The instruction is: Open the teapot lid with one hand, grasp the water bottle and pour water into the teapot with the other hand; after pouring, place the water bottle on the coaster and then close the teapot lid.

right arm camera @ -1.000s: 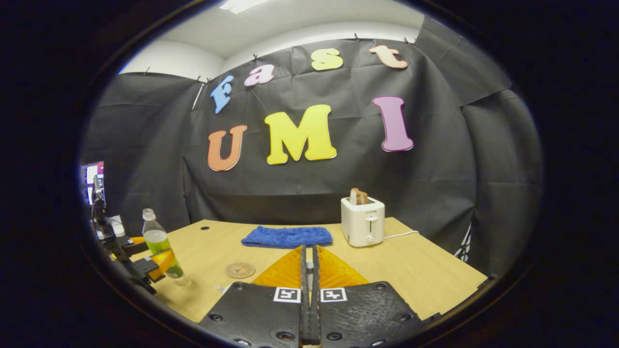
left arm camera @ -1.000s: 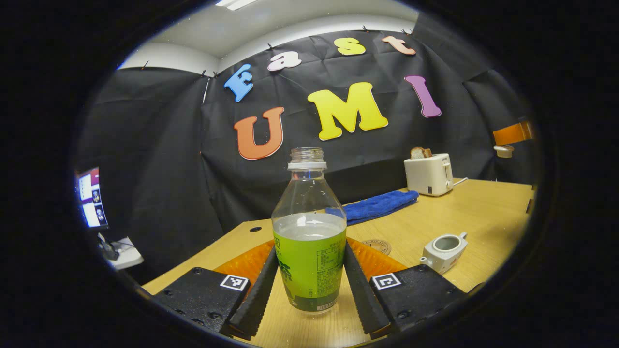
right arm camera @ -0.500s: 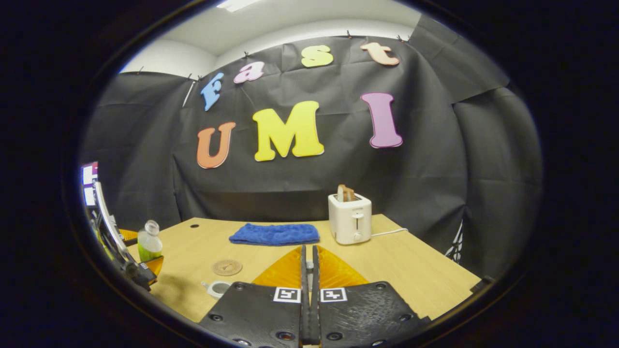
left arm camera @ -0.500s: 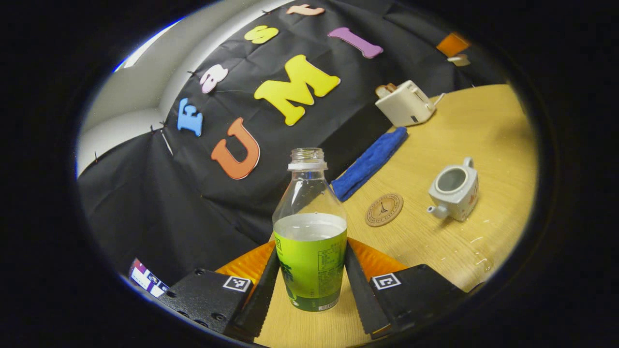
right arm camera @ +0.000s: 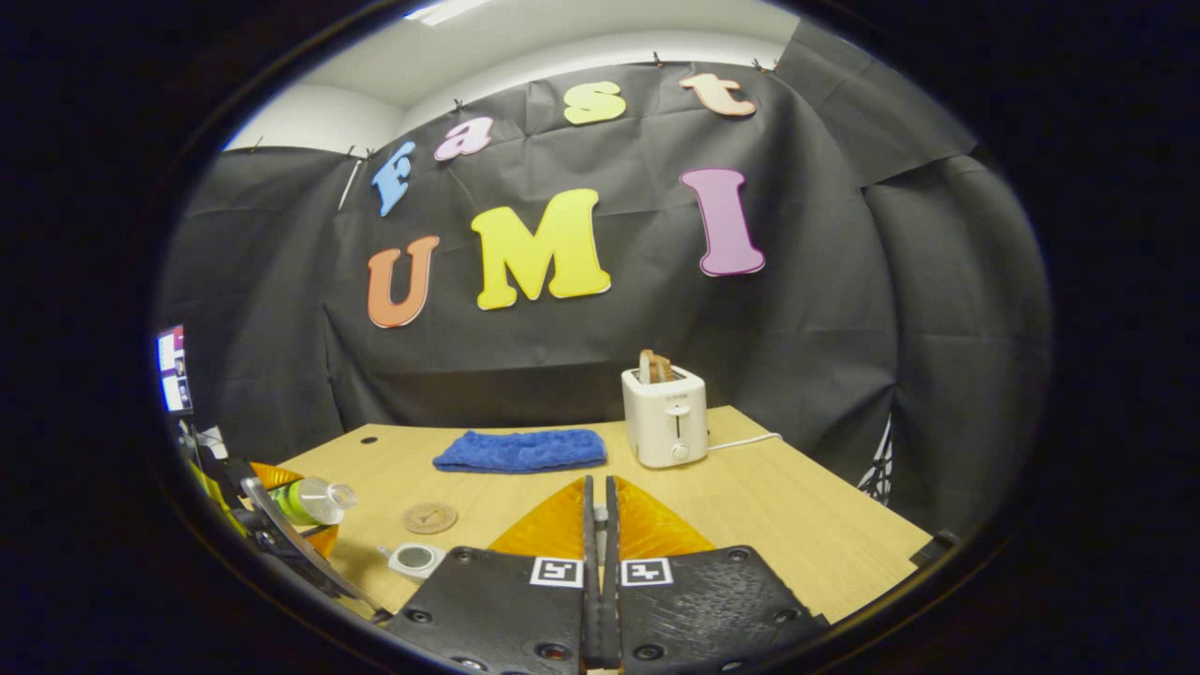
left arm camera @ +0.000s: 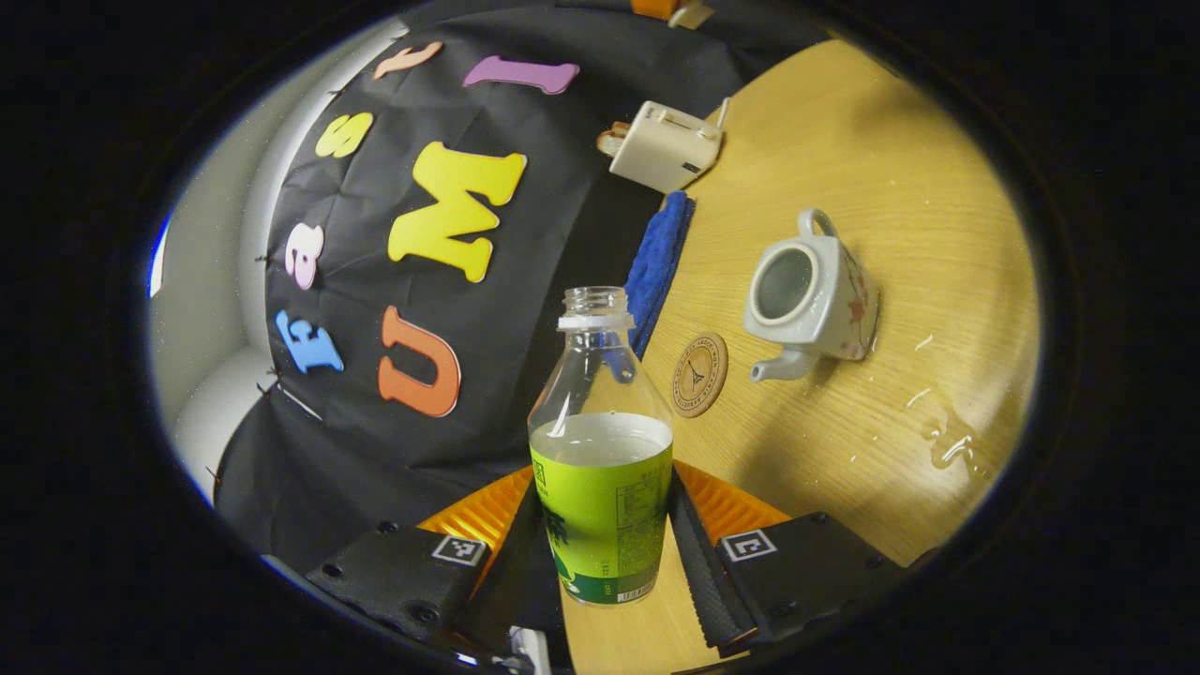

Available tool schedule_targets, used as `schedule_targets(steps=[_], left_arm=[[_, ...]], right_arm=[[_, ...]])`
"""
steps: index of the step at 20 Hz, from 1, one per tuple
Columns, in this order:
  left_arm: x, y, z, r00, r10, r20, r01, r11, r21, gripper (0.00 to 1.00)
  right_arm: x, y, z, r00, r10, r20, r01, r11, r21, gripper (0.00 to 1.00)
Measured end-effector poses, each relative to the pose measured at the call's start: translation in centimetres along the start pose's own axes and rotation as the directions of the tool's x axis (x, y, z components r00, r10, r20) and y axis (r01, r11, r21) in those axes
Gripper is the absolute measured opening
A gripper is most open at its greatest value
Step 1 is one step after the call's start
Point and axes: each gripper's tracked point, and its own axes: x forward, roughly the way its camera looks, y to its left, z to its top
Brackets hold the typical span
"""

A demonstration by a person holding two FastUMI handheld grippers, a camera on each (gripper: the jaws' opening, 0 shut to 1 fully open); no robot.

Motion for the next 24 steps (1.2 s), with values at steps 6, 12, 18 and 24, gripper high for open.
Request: schedule_targets(steps=[6, 12, 18, 24], left_arm=[[0.0, 0.6, 0.6, 1.000, 0.003, -0.019, 0.001, 0.972, 0.237, 0.76], [-0.5, 0.9, 2.3, 1.000, 0.028, -0.013, -0.019, 0.892, 0.453, 0.73], [-1.1, 2.0, 3.3, 0.998, 0.050, -0.034, -0.022, 0.819, 0.574, 0.76], [-1.2, 4.4, 4.0, 0.995, 0.085, -0.045, -0.027, 0.698, 0.716, 0.76]], right_arm=[[0.2, 0.3, -0.4, 1.000, 0.010, -0.012, -0.010, 1.000, -0.004, 0.00], [0.2, -0.3, -0.2, 1.000, 0.002, -0.005, -0.002, 1.000, -0.003, 0.00], [0.2, -0.5, 0.0, 1.000, 0.004, -0.002, -0.004, 1.000, 0.010, 0.00], [0.0, -1.1, 0.4, 1.000, 0.008, 0.007, -0.008, 0.999, 0.032, 0.00]])
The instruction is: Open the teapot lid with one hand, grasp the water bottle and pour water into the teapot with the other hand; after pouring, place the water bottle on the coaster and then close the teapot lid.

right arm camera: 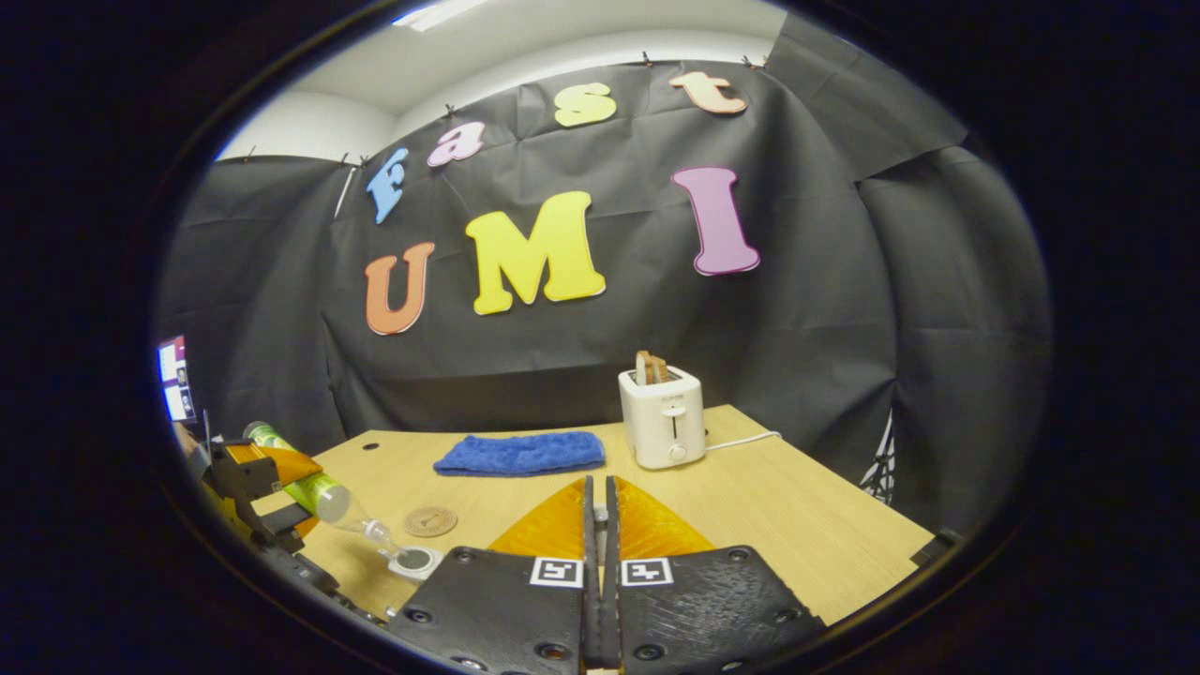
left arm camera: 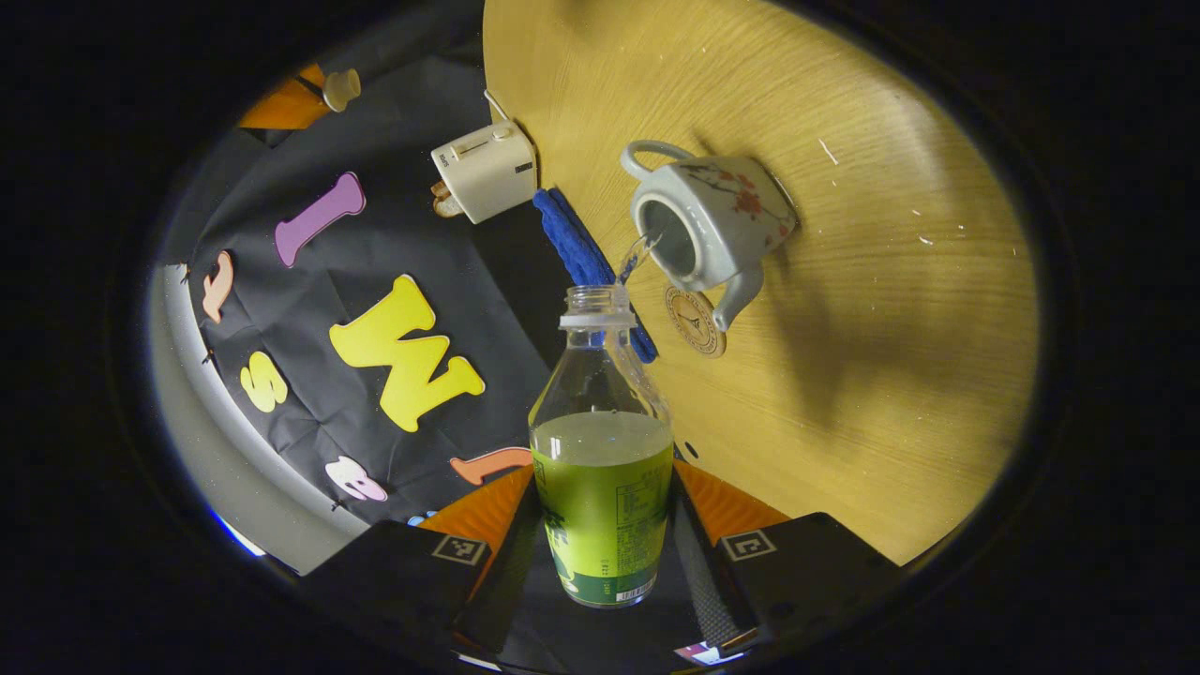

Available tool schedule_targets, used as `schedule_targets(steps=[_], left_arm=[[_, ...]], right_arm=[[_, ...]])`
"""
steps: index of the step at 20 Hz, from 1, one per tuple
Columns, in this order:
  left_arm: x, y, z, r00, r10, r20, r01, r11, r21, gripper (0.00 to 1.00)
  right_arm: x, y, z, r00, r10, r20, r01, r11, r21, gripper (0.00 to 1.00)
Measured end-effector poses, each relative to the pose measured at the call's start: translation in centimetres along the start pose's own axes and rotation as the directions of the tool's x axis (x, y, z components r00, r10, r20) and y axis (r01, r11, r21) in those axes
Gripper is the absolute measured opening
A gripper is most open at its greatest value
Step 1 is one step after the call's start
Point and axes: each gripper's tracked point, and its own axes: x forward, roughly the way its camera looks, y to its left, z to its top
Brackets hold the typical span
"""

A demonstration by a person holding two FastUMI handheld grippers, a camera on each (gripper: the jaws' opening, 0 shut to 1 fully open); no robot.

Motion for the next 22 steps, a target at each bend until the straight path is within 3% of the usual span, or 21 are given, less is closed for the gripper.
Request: schedule_targets(steps=[8, 16, 22], left_arm=[[-0.4, 1.7, -0.2, 1.000, 0.020, -0.023, -0.015, 0.984, 0.175, 0.75], [-1.2, 4.1, 0.8, 0.997, 0.073, -0.025, -0.061, 0.945, 0.320, 0.76], [-1.9, 4.7, 1.2, 0.995, 0.092, -0.026, -0.077, 0.930, 0.360, 0.75]], right_arm=[[-0.1, -1.0, 0.3, 1.000, -0.006, 0.002, 0.006, 1.000, 0.022, 0.00], [-0.4, -1.0, 0.5, 1.000, 0.004, 0.005, -0.004, 1.000, 0.027, 0.00], [-0.7, -0.5, 0.8, 1.000, 0.022, 0.009, -0.022, 0.999, 0.029, 0.00]])
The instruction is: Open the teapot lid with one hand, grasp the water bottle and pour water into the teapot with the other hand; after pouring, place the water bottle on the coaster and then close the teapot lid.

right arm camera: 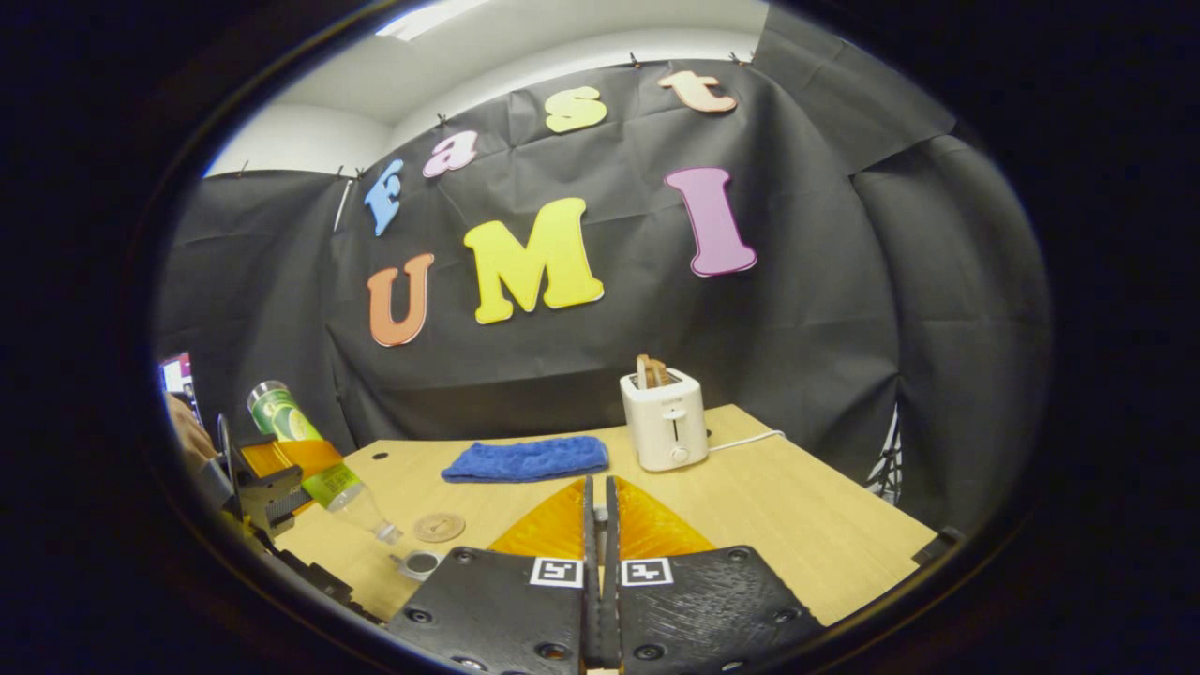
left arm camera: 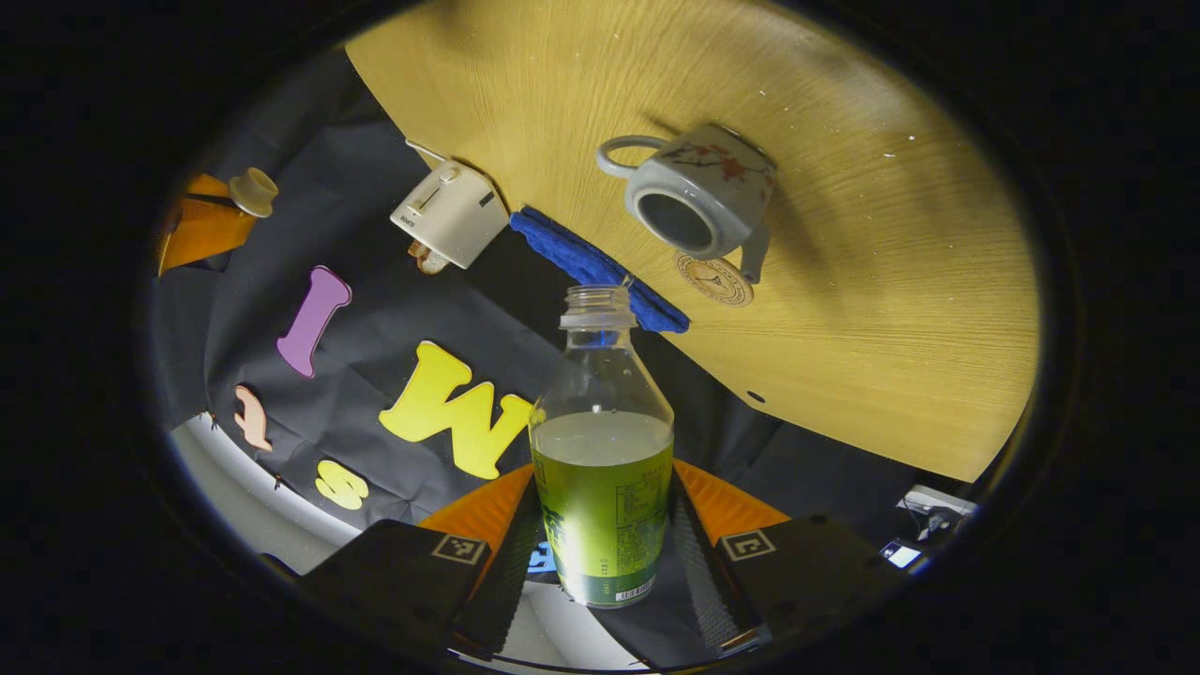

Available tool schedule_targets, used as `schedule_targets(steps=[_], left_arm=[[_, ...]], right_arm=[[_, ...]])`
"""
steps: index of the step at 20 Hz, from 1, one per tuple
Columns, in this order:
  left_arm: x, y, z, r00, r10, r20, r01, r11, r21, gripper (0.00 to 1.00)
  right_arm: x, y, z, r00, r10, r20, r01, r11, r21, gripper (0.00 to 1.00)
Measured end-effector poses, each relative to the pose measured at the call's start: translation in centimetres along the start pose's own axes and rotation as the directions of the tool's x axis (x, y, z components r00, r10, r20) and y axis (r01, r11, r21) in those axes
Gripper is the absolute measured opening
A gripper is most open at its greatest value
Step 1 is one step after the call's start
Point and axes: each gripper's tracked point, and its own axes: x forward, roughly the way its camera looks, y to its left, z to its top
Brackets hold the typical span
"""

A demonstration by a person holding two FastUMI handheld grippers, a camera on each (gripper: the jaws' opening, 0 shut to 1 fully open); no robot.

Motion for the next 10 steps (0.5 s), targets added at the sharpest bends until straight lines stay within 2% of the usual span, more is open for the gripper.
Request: schedule_targets(steps=[6, 10], left_arm=[[0.7, 0.0, -0.4, 1.000, -0.014, 0.004, 0.014, 1.000, -0.027, 0.76], [0.8, -1.5, -0.3, 1.000, -0.015, 0.019, 0.017, 0.993, -0.118, 0.76]], right_arm=[[0.2, -0.6, 0.0, 1.000, -0.011, -0.002, 0.011, 1.000, 0.006, 0.00], [0.3, -0.7, -0.3, 1.000, -0.017, -0.010, 0.017, 1.000, -0.002, 0.00]])
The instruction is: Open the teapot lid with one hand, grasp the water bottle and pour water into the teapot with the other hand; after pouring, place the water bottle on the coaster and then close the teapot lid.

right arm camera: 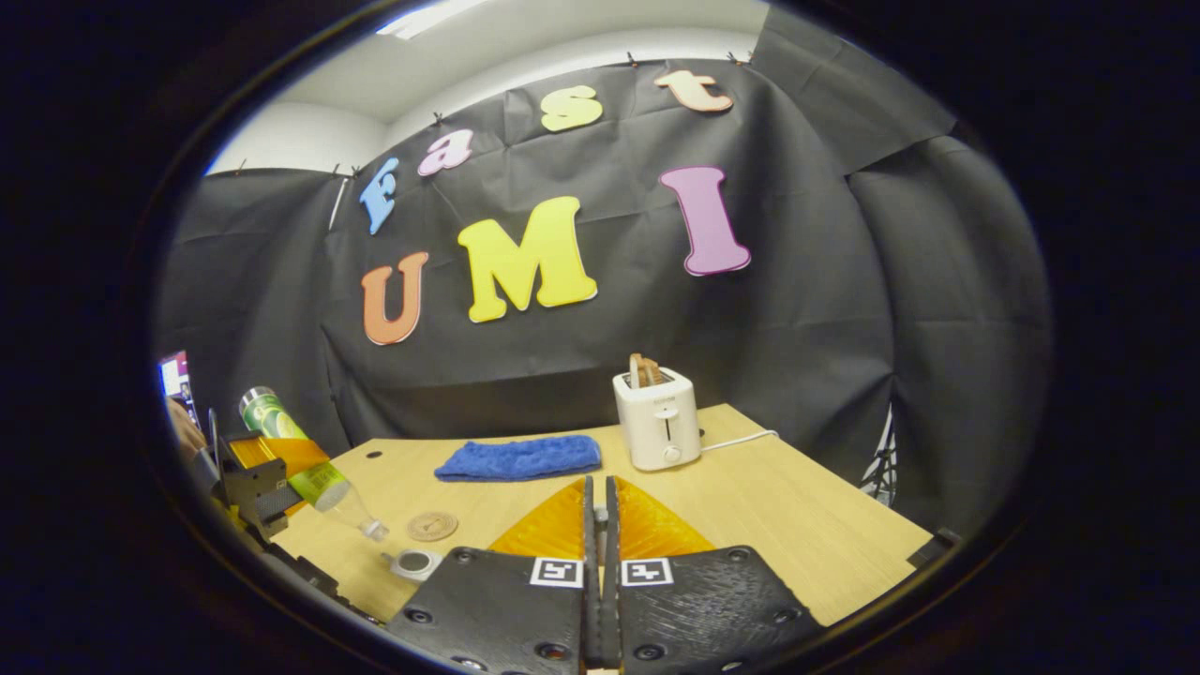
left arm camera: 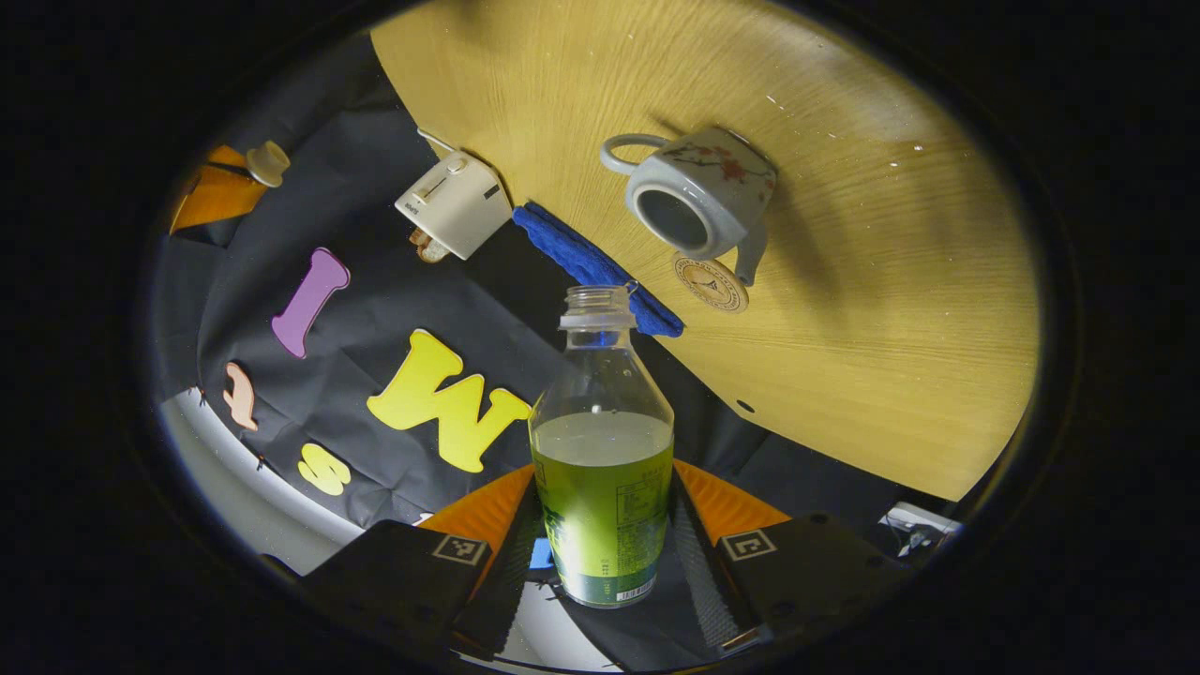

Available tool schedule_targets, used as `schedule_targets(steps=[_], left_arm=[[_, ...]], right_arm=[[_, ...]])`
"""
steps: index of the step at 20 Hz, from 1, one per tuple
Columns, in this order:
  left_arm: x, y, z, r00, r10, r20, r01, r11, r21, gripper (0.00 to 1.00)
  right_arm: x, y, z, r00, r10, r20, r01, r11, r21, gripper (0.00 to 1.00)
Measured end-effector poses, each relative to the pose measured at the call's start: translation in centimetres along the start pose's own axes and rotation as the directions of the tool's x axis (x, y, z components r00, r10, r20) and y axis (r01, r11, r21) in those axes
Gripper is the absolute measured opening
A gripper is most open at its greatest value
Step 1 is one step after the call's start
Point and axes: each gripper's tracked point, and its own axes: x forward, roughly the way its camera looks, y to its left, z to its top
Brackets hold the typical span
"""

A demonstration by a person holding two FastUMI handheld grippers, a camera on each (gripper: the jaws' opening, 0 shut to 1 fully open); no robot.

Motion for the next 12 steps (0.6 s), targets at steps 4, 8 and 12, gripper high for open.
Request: schedule_targets(steps=[4, 8, 12], left_arm=[[0.2, -2.5, 0.9, 0.999, -0.016, 0.046, 0.024, 0.983, -0.180, 0.75], [0.9, -5.5, 1.5, 0.997, -0.048, 0.061, 0.065, 0.945, -0.321, 0.75], [2.0, -8.2, 1.1, 0.991, -0.086, 0.102, 0.129, 0.811, -0.570, 0.75]], right_arm=[[0.3, 0.0, -0.3, 1.000, -0.008, -0.007, 0.007, 1.000, -0.012, 0.00], [0.7, 0.0, -0.8, 1.000, -0.015, -0.016, 0.014, 0.999, -0.035, 0.00], [1.2, -0.8, -1.5, 0.999, -0.036, -0.040, 0.035, 0.999, -0.029, 0.00]])
